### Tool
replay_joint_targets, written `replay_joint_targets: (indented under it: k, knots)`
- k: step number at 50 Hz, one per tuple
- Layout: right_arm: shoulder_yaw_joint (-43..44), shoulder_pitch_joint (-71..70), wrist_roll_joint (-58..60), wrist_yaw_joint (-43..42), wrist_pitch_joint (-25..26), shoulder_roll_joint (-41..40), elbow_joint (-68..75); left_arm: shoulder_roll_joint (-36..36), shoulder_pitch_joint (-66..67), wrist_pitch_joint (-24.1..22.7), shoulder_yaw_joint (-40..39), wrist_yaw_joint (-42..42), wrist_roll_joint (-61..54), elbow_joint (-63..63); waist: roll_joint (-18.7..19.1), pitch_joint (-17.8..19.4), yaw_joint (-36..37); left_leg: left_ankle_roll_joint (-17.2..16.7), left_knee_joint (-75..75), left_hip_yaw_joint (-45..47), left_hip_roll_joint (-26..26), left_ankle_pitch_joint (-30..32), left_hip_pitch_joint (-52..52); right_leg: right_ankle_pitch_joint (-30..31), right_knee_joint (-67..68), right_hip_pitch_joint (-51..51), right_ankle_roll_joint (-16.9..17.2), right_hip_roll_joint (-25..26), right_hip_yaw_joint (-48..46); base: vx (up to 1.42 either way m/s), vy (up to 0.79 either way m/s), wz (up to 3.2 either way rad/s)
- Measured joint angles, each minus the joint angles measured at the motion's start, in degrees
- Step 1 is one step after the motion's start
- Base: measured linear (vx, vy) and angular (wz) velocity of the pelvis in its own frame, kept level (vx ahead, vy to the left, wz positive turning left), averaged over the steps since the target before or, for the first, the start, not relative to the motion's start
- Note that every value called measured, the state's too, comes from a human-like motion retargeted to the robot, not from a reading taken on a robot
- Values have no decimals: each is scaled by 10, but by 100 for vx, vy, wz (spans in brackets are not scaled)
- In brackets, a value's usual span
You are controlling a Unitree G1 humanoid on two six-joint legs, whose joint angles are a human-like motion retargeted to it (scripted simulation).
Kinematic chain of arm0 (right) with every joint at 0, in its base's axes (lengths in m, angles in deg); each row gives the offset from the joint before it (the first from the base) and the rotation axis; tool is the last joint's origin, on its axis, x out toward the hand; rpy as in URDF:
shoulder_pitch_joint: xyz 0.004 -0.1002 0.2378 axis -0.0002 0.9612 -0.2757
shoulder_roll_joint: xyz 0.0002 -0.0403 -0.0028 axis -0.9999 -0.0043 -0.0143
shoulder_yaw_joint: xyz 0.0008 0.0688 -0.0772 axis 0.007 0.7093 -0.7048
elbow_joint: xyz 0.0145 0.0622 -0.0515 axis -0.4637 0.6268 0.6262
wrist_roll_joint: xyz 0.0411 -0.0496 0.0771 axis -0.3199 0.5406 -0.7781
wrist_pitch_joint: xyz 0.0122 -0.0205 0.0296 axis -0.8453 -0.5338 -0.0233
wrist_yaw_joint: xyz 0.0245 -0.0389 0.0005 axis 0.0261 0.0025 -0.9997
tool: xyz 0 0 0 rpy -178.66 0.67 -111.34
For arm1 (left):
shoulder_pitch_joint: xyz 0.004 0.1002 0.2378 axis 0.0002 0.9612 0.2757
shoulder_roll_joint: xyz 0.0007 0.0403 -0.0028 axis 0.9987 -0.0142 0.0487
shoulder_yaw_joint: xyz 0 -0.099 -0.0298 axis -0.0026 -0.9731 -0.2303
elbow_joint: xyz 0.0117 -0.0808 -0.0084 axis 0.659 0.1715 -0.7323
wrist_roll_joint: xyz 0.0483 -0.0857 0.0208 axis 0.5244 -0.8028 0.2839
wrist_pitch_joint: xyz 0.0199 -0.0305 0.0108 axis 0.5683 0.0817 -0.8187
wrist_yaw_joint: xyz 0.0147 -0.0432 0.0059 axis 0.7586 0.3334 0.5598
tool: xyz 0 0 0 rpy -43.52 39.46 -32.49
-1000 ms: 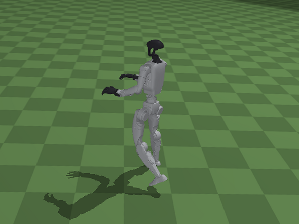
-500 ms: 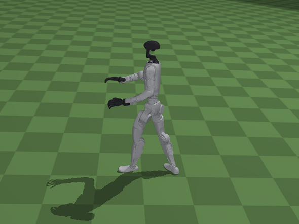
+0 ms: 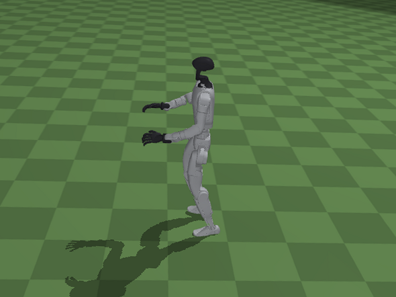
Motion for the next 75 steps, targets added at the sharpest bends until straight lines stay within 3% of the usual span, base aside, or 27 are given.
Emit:
replay_joint_targets:
  k: [7, 10, 17, 22, 25, 30, 32, 37, 43, 45, 48, 53, 59, 64, 70, 75]
  knots:
    - [7, 7, 10, 6, 11, 10, -1, -18, -27, -22, 40, 9, -11, 6, -35, 31, -50, -32, -9, -84, -55, -24, 62, 112, -338, -13, 81, 2, 59, 49, -8, 119]
    - [12, 7, 19, 7, 18, 12, -6, -19, -21, -20, 40, 10, -12, 4, -32, 36, -52, -36, -13, -90, -56, -28, 89, 108, -384, -23, 109, 5, 17, 54, -14, 52]
    - [24, 10, 15, 13, 13, 23, -25, -13, 11, -25, 34, 5, -30, 3, -23, 13, -61, -20, 45, -125, -55, 0, 105, 139, -382, 16, 78, 7, 31, 62, -18, 52]
    - [22, 33, 12, 16, 8, 29, -41, -13, 53, -27, 18, 1, -44, -10, -12, -8, -38, -15, 223, -124, -33, 109, 37, 77, -354, 56, 51, 0, 15, 63, -24, 37]
    - [14, 41, 16, 18, 8, 25, -46, -12, 72, -30, 3, 2, -53, -24, -13, -16, -6, 10, 381, -93, -5, 168, -51, 39, -316, 60, 47, -4, 16, 55, -23, 6]
    - [-8, 21, 31, 24, 11, 7, -38, -7, 76, -31, -23, 2, -53, -38, -28, -5, 72, 72, 499, -17, 33, 100, -156, -15, -238, 52, 78, -19, 31, 50, -18, -23]
    - [-15, 3, 29, 23, 20, 5, -32, -5, 76, -21, -31, 0, -54, -45, -29, 9, 97, 76, 479, 7, 32, 70, -178, -9, -290, 95, 60, -10, 32, 46, -12, -19]
    - [-31, -37, 43, 21, 28, -16, -16, 3, 80, -12, -52, 2, -47, -54, -30, 25, 146, 66, 287, 91, 14, 47, -195, -31, -277, 128, 68, -7, 31, 47, -6, -14]
    - [-58, -77, 48, 7, 20, -36, -1, 1, 87, -8, -81, -2, -34, -45, 0, 18, 156, 18, -30, 264, 4, 124, -169, -59, -276, 185, 63, 41, 3, 50, 1, 20]
    - [-62, -85, 52, 5, 21, -41, 4, -3, 91, -4, -95, -2, -34, -43, 7, 11, 157, -8, -106, 344, -7, 158, -158, -64, -277, 202, 62, 54, -4, 56, 6, 18]
    - [-55, -89, 54, 12, 29, -40, 4, -7, 97, 4, -113, 2, -47, -40, 11, 7, 161, -21, -167, 381, -27, 163, -133, -64, -273, 233, 64, 65, -6, 60, 8, 9]
    - [-49, -63, 44, 21, 13, -57, 9, -5, 127, -6, -128, -15, -37, -23, 4, -20, 148, 20, -94, 336, 0, 89, -102, -19, -192, 255, 55, 59, -2, 67, 14, 20]
    - [-34, -13, 28, 34, 1, -53, 2, 9, 143, -11, -114, -19, -33, -18, 7, -52, 102, 55, -22, 266, 22, 30, -72, 101, 120, 135, 27, 28, 28, 60, 22, 87]
    - [-20, 10, 6, 28, 2, -17, -10, 15, 99, 6, -82, -7, -26, -19, 16, -55, 44, 52, 6, 170, 9, 6, -67, 60, 258, 15, 12, 28, 78, 48, 20, 170]
    - [11, 45, 0, 19, 2, 20, -8, -22, 25, 15, -54, 14, -18, -10, 46, -25, -16, 13, 15, 41, -3, -11, -27, 1, 162, -43, -21, 30, 79, 45, 9, 204]
    - [35, 69, 3, 20, 5, 28, -7, -54, -9, 9, -47, 25, -23, -8, 41, -3, -60, -6, -1, -61, -38, -19, 6, 32, -93, -52, 20, 29, 85, 45, -1, 195]
